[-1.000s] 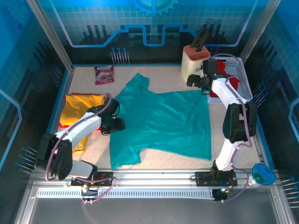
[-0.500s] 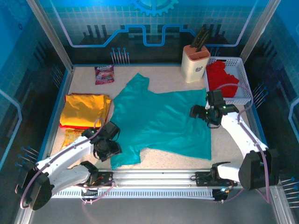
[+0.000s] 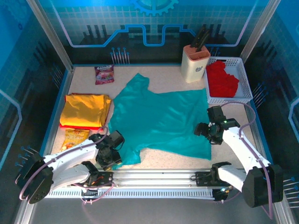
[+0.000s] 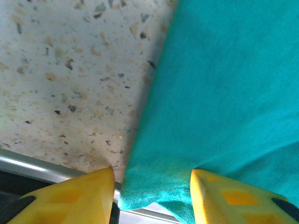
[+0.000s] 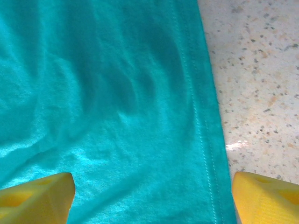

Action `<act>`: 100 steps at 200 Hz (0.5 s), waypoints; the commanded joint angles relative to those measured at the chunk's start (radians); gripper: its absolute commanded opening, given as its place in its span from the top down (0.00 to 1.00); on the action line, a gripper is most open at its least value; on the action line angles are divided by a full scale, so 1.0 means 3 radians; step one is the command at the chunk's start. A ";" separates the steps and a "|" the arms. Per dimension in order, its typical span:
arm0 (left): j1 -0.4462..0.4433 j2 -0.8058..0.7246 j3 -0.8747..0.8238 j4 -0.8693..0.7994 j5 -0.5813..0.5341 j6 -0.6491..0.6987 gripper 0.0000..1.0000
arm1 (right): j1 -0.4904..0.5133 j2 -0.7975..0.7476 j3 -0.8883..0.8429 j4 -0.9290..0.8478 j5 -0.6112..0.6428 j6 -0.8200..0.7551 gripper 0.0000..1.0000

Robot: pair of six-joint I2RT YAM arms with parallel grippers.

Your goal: Fold and stack the t-shirts

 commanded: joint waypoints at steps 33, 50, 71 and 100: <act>-0.0034 0.0034 -0.0098 0.0322 0.0033 -0.0120 0.66 | -0.0125 -0.0061 -0.0126 -0.0361 -0.0006 0.0490 0.23; -0.0033 0.0090 -0.0060 0.0387 0.0015 -0.0096 0.75 | -0.0114 -0.0128 -0.0184 -0.0443 -0.0047 0.0656 0.22; -0.0032 0.0125 0.0021 0.0396 -0.0034 -0.0035 0.83 | -0.0109 -0.0251 -0.0306 -0.0456 -0.0093 0.0882 0.21; -0.0033 0.0148 0.0144 0.0313 -0.0110 0.0067 0.91 | -0.0053 -0.0253 -0.0397 -0.0516 -0.0163 0.0985 0.21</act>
